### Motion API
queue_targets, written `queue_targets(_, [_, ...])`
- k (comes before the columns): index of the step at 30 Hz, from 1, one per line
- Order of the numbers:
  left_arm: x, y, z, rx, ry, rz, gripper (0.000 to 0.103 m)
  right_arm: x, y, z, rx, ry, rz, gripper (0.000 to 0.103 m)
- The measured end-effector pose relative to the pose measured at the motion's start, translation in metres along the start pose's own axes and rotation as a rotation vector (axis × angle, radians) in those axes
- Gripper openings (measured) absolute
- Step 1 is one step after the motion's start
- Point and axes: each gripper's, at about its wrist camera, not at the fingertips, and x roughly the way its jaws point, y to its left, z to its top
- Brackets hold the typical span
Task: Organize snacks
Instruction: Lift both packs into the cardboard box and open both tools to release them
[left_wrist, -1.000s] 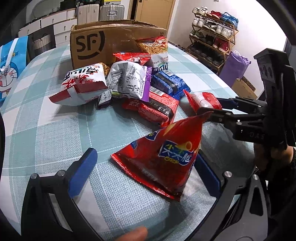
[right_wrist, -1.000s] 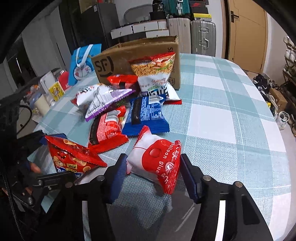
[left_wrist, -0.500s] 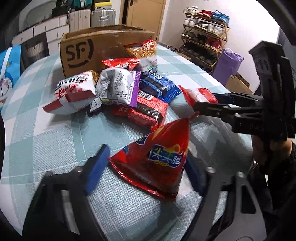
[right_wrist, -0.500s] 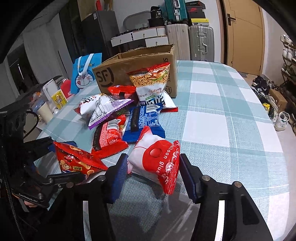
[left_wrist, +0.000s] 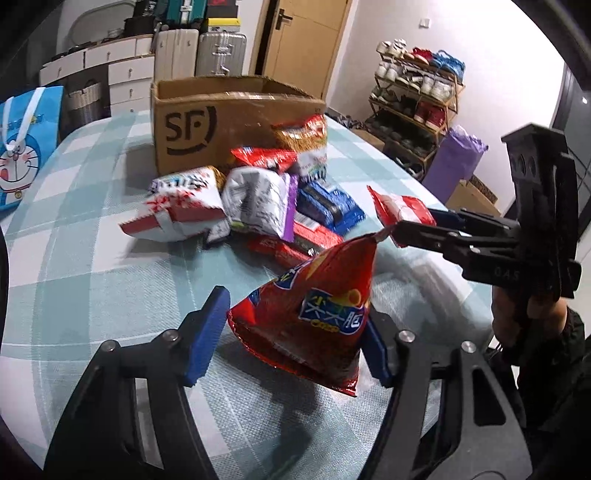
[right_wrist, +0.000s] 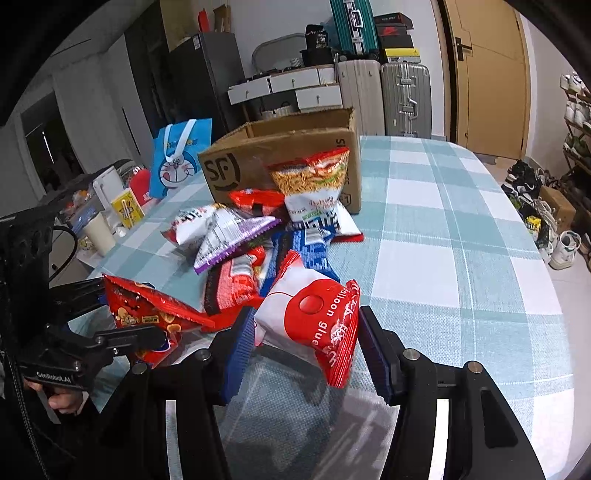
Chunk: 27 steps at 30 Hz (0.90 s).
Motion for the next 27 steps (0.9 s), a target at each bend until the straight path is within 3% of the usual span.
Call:
queue_targets(15, [-0.049,0.023,0.023,-0.060,-0.109,0.062,0.064,-0.015,0.015,0.021,-0.028,-0.075,0.032,0.056])
queue_targets(27, [-0.061,0.041,0.067,-0.104,-0.199,0.141,0.064,-0.015,0.023,0.052,-0.055,-0.119,0.062,0.056])
